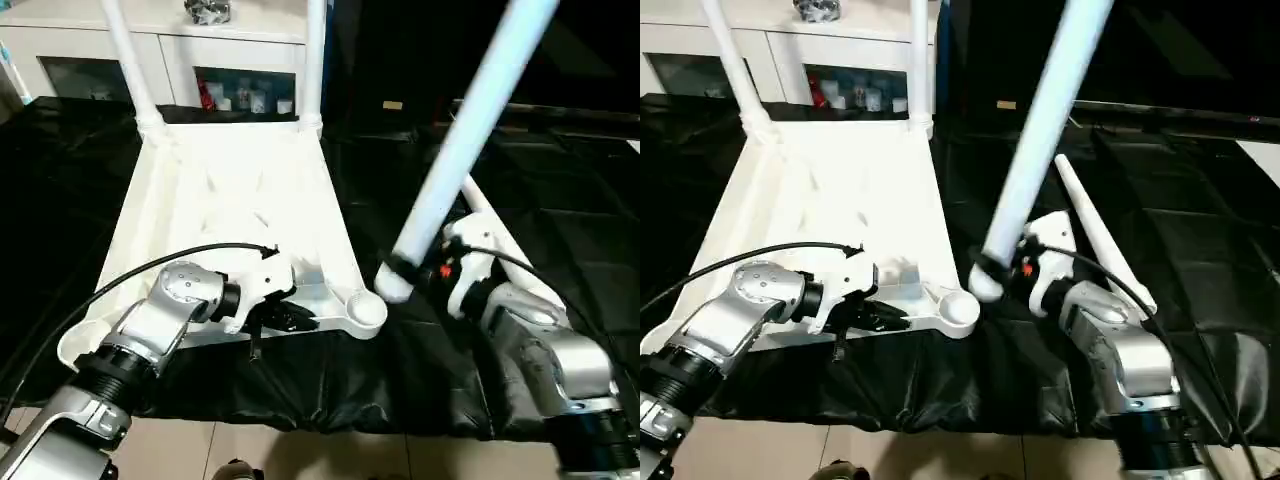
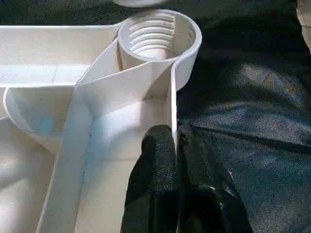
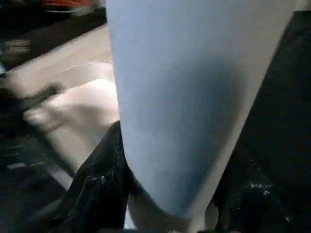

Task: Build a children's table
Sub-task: Insert table leg to table base

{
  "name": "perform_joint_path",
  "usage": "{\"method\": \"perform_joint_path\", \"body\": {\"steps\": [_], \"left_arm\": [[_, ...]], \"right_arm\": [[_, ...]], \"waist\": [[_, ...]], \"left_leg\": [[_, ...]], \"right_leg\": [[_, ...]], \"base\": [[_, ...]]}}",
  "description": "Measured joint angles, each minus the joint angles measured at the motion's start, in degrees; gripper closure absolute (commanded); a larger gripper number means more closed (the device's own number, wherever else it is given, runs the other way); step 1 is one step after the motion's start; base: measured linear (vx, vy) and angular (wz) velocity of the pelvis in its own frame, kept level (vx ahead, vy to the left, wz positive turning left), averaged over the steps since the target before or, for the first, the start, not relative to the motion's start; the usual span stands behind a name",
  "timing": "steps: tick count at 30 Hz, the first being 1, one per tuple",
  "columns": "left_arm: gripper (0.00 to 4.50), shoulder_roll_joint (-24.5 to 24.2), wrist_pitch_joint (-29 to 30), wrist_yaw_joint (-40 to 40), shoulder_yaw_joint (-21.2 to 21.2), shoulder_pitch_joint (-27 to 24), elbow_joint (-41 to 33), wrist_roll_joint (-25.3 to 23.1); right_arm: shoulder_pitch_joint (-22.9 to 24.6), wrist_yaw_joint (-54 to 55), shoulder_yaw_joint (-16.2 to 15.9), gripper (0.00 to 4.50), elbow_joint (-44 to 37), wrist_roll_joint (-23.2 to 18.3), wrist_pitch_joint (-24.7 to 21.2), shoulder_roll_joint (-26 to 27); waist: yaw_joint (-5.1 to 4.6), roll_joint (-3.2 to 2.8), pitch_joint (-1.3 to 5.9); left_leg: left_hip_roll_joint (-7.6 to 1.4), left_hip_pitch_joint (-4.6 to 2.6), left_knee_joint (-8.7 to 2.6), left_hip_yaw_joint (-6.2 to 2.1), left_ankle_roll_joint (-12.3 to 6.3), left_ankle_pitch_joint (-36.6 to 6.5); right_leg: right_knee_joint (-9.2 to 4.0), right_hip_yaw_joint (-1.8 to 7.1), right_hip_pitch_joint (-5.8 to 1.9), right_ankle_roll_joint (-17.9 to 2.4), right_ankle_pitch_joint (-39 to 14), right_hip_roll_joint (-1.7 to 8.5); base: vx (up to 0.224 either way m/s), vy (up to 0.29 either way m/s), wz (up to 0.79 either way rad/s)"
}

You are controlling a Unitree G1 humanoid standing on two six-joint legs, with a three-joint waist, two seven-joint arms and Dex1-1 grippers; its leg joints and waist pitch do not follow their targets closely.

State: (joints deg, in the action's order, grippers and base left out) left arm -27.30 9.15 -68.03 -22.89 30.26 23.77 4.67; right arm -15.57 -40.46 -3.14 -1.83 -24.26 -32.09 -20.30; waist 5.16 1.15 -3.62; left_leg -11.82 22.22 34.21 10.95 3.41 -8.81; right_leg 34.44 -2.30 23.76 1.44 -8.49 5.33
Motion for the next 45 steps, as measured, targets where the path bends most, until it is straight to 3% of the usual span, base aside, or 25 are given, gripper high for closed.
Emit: {"method": "perform_joint_path", "body": {"steps": [3, 9, 26, 32, 45], "left_arm": [[4.5, 1.7, 0.7, 1.1, 0.0, 0.1, 0.0, -0.5], [4.5, 4.8, 1.9, 3.2, -0.4, 0.9, 0.2, -2.1], [4.5, 6.9, 3.5, 3.9, -0.2, 1.5, 1.2, -2.4], [4.5, 8.1, 4.4, 4.8, 0.5, 1.5, 1.5, -2.4], [4.5, 9.2, 4.6, 5.2, 0.6, 1.7, 2.6, -2.5]], "right_arm": [[0.0, -2.9, -1.3, 2.59, -1.0, -0.8, -1.4, -1.8], [-1.9, -3.7, -3.7, 2.59, 2.9, 2.7, 0.1, -2.4], [-4.6, -4.3, -3.9, 2.6, 9.3, 4.1, 3.4, -2.1], [-4.1, -4.3, -1.4, 2.6, 11.6, 3.3, 4.8, -0.6], [1.7, -2.9, 4.1, 2.6, 13.0, -0.4, 11.3, 3.5]], "waist": [[0.12, 0.0, 0.0], [0.08, -0.02, 0.0], [0.12, -0.15, 0.08], [0.0, -0.26, 0.15], [0.05, -0.79, 0.47]], "left_leg": [[0.04, -0.03, 0.0, 0.0, 0.0, 0.0], [0.08, 0.01, 0.0, -0.01, -0.01, 0.0], [0.1, 0.02, 0.0, 0.0, -0.01, 0.0], [0.11, 0.03, -0.01, -0.01, -0.02, 0.0], [0.13, 0.04, -0.09, -0.02, -0.04, 0.0]], "right_leg": [[-0.07, 0.0, -0.11, 0.0, 0.0, 0.04], [-0.4, -0.06, -0.13, 0.0, 0.0, 0.09], [-0.43, -0.06, -0.14, 0.0, 0.0, 0.11], [-0.51, -0.12, -0.11, 0.0, 0.0, 0.15], [-1.0, -0.2, -0.28, 0.0, 0.0, 0.17]], "base": [[0.0, 0.0, 0.0], [0.0, 0.0, 0.0], [0.0, 0.0, 0.0], [0.0, 0.0, 0.0], [0.0, 0.0, 0.0]]}}
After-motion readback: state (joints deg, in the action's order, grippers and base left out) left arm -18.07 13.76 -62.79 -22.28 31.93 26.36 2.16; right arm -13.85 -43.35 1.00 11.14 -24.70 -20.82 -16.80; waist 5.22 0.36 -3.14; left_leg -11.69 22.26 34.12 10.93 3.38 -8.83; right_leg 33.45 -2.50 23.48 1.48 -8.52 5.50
